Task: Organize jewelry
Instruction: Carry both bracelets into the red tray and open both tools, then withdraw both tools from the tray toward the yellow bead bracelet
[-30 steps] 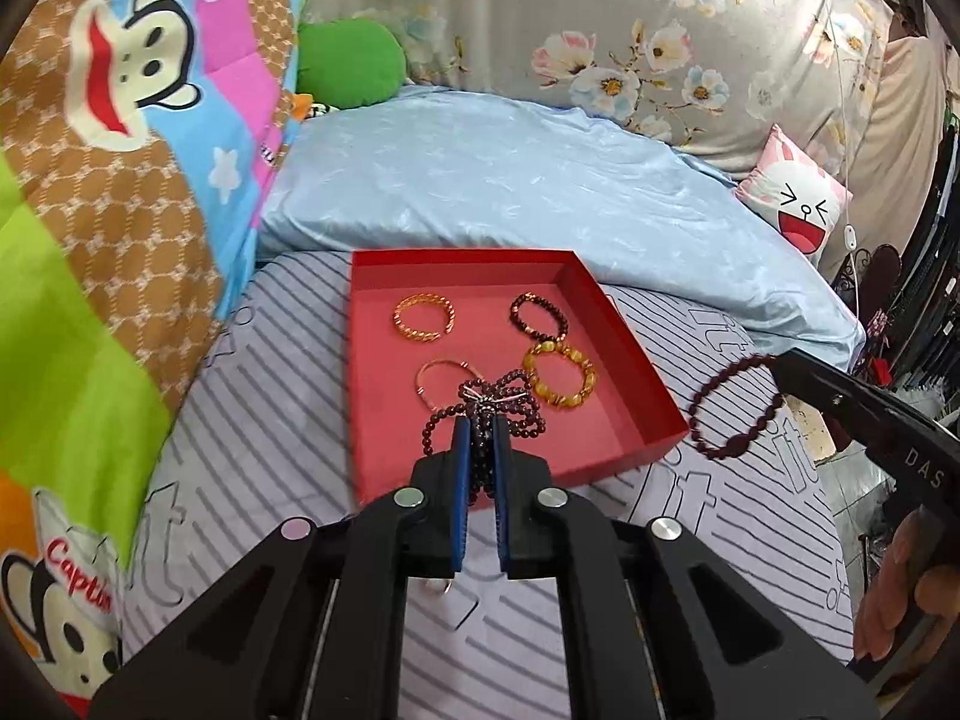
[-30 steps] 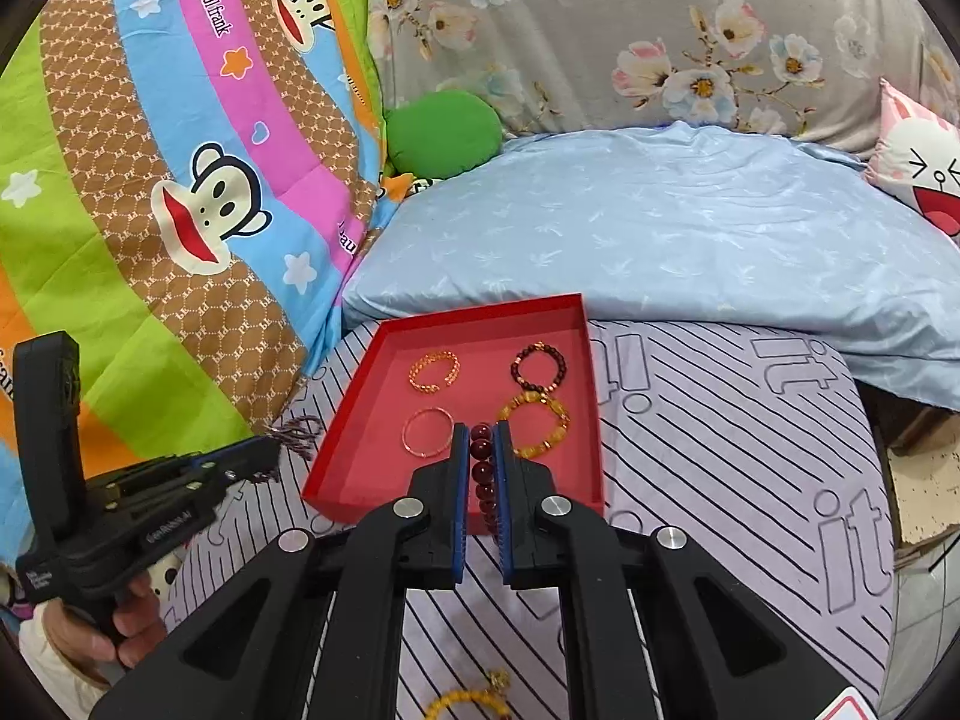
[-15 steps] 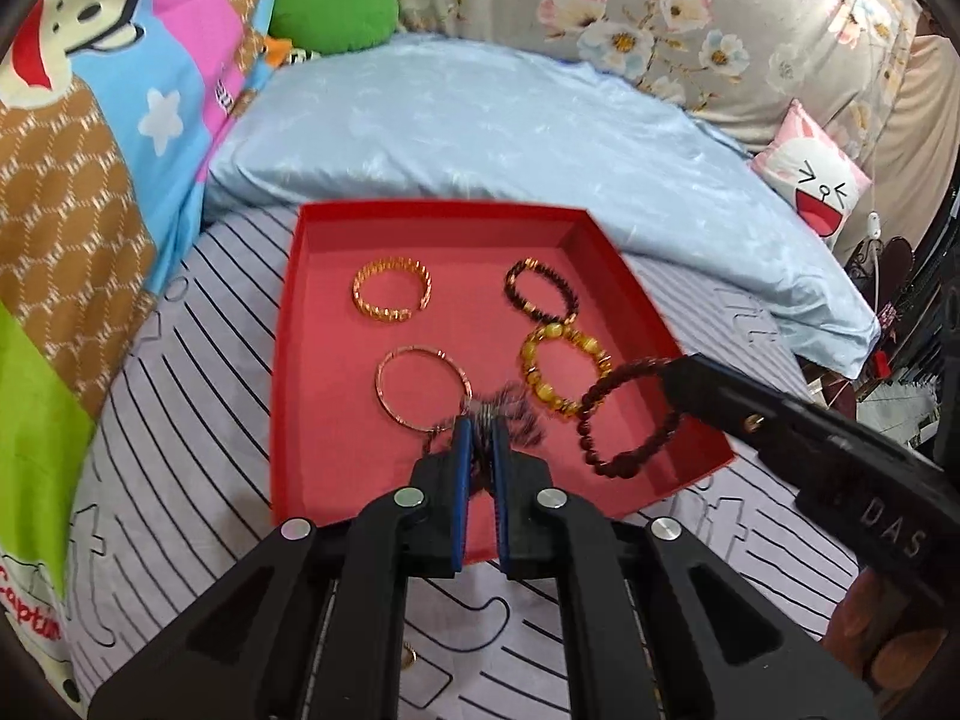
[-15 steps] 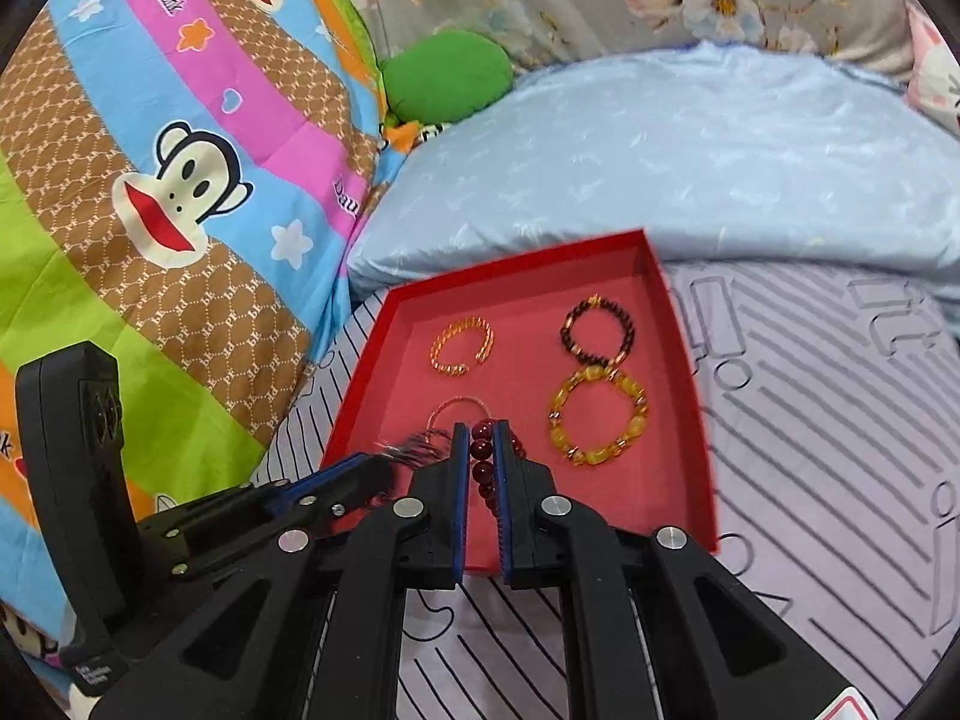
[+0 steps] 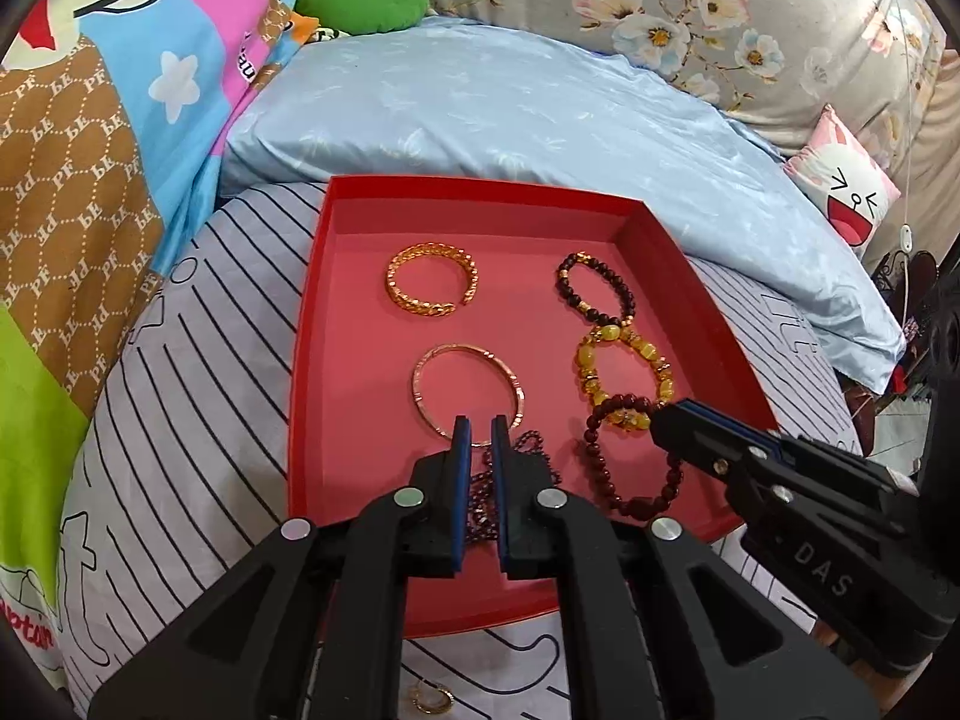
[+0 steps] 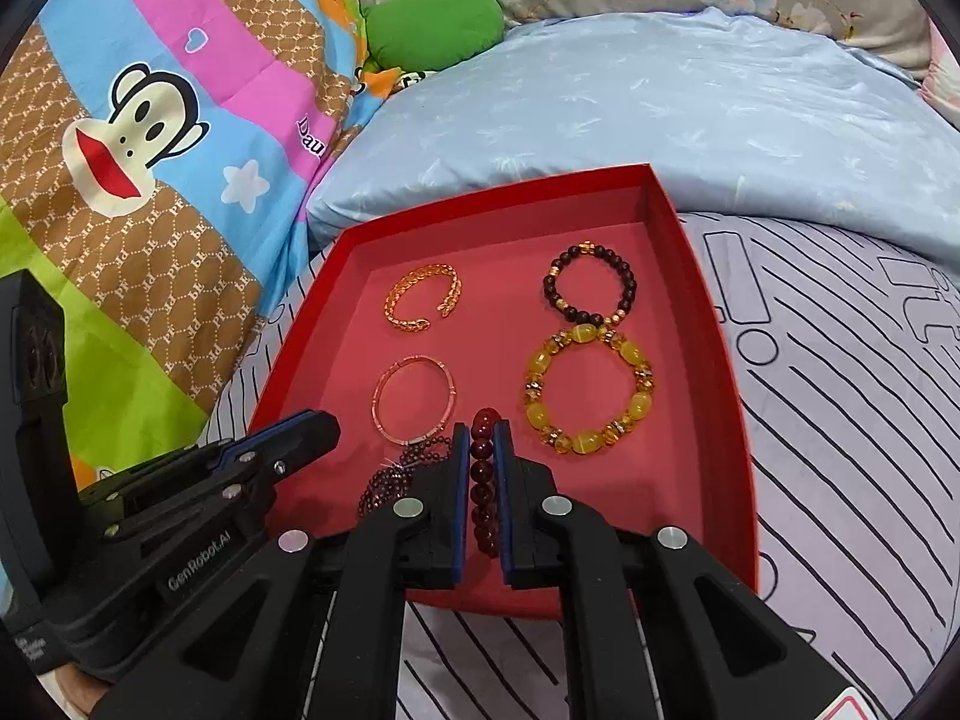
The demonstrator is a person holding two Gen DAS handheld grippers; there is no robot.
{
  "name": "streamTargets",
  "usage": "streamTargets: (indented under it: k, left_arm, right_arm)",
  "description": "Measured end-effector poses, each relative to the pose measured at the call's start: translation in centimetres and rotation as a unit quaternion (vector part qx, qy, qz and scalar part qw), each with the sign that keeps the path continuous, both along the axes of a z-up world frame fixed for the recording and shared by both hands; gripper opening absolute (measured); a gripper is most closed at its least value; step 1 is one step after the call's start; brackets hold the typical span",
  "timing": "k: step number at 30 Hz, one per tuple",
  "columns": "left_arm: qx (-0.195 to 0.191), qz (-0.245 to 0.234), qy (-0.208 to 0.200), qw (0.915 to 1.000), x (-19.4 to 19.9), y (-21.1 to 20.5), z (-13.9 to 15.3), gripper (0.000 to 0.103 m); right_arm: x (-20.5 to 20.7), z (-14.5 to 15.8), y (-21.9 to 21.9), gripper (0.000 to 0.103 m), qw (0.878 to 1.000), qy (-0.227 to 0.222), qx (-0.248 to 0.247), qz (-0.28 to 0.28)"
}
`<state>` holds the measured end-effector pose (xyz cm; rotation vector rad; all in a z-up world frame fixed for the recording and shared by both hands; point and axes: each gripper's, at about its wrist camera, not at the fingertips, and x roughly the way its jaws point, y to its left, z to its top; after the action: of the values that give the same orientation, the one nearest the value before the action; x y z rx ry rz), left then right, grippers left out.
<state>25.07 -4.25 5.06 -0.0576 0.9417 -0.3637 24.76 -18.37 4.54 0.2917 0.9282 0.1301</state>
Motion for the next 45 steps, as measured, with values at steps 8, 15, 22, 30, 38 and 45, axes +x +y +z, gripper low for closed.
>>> streamTargets:
  k: [8,15,22,30,38,45]
  left_arm:
    - [0.012,0.012,-0.010,0.9998,-0.7,0.6,0.2,0.024]
    - [0.008,0.021,-0.018,0.9996,-1.5,1.3,0.8,0.033]
    - [0.005,0.022,-0.019,0.9996,-4.0,2.3,1.3,0.033]
    - [0.006,0.018,-0.018,0.9996,-7.1,2.9,1.8,0.034]
    - [0.012,0.012,-0.018,0.9997,-10.3,3.1,1.8,0.043]
    - [0.024,-0.001,-0.007,0.9997,-13.1,2.8,1.0,0.043]
  right_arm:
    - [-0.2,1.0,1.2,0.034,1.000,-0.022,-0.020,0.000]
    - [-2.4,2.3,-0.1,0.037,0.999,-0.034,-0.019,-0.012]
    - [-5.8,2.8,-1.2,0.037,0.999,-0.034,-0.020,-0.026]
    - [-10.0,3.2,-0.9,0.037,0.999,-0.032,-0.033,-0.029]
    - [-13.6,2.7,-0.8,0.037,0.999,-0.019,-0.040,-0.027]
    - [-16.6,0.7,-0.9,0.037,0.999,0.006,-0.043,-0.030]
